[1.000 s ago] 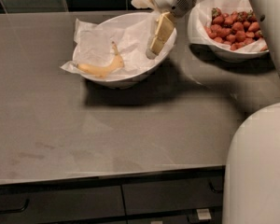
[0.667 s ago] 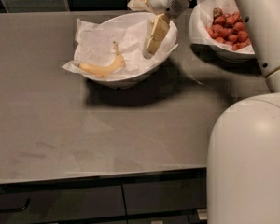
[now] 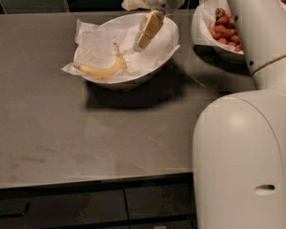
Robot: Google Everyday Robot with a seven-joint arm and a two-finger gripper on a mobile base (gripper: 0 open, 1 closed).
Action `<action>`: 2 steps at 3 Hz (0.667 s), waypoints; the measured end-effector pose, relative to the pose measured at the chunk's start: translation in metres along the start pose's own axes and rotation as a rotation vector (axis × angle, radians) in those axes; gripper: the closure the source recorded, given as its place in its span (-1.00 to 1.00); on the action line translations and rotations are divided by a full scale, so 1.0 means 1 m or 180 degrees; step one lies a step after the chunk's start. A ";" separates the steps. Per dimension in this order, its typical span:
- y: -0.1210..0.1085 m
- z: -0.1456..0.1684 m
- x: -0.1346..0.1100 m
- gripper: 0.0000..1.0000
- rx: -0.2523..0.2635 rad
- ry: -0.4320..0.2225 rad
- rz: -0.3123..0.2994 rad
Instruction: Pick banana from white bowl
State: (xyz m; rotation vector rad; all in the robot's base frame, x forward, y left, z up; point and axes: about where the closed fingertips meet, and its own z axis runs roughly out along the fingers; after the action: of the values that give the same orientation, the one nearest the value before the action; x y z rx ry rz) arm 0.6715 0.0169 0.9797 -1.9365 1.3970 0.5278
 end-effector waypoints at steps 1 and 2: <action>-0.001 0.006 0.003 -0.50 -0.0009 0.0008 0.0035; 0.008 0.029 0.007 -0.64 -0.0236 -0.0044 0.0061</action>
Offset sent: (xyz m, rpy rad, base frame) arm -0.0209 0.0175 -0.0491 -0.0483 0.1572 0.1187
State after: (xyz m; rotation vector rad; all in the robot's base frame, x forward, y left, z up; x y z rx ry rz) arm 0.6680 0.0322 0.9529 -1.9759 1.4068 0.6086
